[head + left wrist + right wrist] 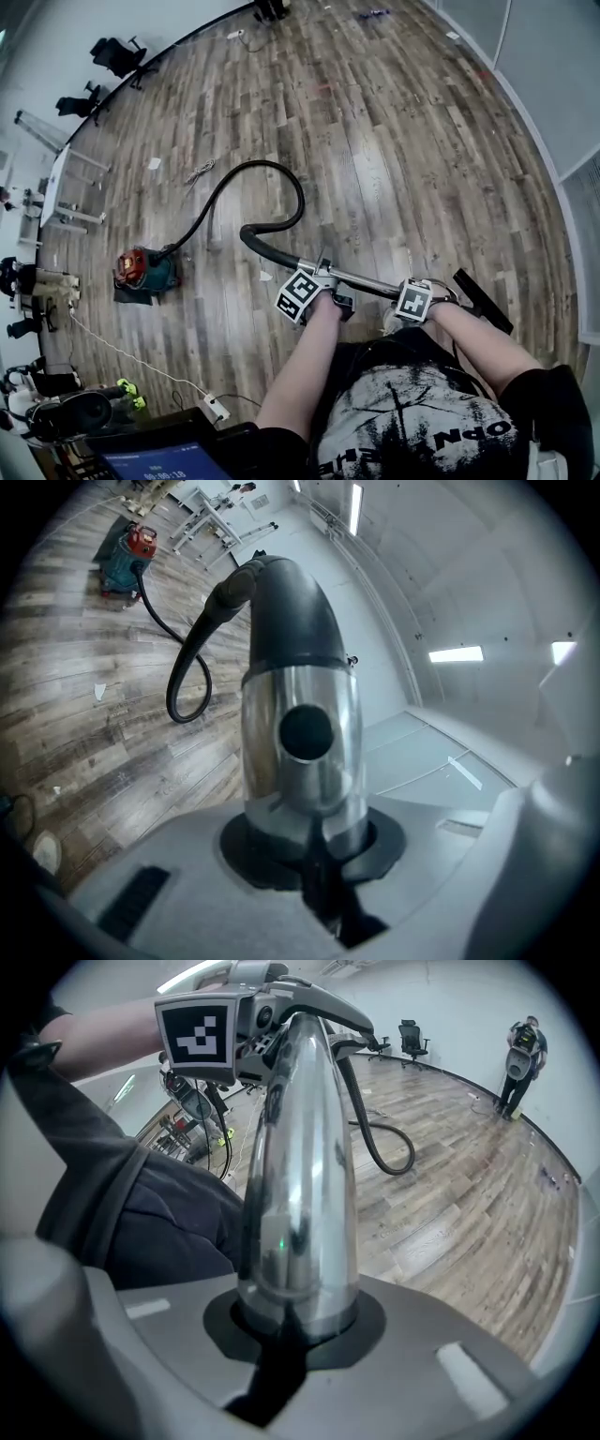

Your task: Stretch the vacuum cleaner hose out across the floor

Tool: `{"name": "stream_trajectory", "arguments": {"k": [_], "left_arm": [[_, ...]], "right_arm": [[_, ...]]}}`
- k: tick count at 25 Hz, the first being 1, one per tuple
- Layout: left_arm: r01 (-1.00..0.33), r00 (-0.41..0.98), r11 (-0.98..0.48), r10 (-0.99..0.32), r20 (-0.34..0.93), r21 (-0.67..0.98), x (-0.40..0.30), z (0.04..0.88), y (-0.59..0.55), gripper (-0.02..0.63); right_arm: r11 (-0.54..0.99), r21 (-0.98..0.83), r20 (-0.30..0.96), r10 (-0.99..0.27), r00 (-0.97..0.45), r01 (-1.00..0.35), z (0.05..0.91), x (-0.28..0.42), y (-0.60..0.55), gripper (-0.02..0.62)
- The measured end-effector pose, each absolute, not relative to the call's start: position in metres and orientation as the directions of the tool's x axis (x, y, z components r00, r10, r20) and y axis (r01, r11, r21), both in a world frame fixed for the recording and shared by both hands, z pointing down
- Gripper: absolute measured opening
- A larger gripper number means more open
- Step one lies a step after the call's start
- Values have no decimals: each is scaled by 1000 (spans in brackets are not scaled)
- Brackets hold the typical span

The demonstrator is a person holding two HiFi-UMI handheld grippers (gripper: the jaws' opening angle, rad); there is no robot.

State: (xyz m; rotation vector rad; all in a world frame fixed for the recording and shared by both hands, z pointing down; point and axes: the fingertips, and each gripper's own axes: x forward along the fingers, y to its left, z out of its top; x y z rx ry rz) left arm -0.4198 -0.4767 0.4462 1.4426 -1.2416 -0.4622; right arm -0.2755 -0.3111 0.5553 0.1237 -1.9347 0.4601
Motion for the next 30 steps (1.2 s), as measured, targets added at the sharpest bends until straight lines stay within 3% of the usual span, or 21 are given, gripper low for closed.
{"name": "stream_trajectory", "arguments": {"k": [19,30], "left_arm": [[-351,365,187,-875,318,917,-431,462,-336,52],[-320,467,193,-819,332,927,-379,489,-227,52]], "right_arm": [[930,-245,928,143,-345,-273,556,-277,-175,49],[889,-259,940,142,-311,-377,568,-237,-48,49]]}}
